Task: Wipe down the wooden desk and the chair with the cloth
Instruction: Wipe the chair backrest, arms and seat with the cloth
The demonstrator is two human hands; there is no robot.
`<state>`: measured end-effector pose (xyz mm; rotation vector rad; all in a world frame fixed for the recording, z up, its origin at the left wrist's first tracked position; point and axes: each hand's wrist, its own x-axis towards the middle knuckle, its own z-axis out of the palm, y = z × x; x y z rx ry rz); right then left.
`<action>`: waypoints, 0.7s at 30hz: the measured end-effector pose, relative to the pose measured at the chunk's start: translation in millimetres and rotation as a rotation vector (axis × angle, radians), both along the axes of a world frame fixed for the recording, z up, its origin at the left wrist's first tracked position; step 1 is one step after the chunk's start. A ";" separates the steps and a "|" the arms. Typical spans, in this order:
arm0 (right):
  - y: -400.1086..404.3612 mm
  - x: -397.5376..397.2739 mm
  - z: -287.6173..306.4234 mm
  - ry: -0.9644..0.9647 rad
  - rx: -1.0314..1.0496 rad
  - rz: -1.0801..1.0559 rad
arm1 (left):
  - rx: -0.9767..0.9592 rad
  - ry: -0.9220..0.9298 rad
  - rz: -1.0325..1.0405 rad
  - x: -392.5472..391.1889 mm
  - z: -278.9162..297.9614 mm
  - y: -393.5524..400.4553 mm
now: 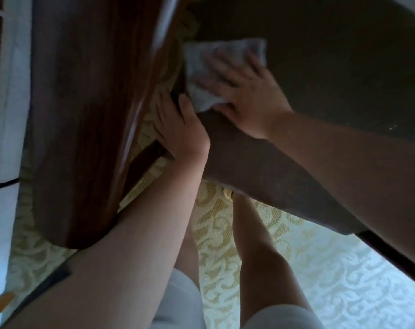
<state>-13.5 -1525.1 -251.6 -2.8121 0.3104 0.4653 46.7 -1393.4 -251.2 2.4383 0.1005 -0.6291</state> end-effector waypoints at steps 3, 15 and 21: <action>13.5 -21.5 3.6 -0.056 -0.104 -0.686 | 0.049 0.015 -0.042 -10.1 2.6 -4.3; 37.8 -74.0 3.9 -0.062 -0.127 -0.722 | 0.132 -0.051 -0.106 -24.5 -3.4 -25.1; 2.1 -34.9 1.7 0.032 0.022 0.307 | 0.059 -0.034 -0.070 -17.4 -2.4 -17.7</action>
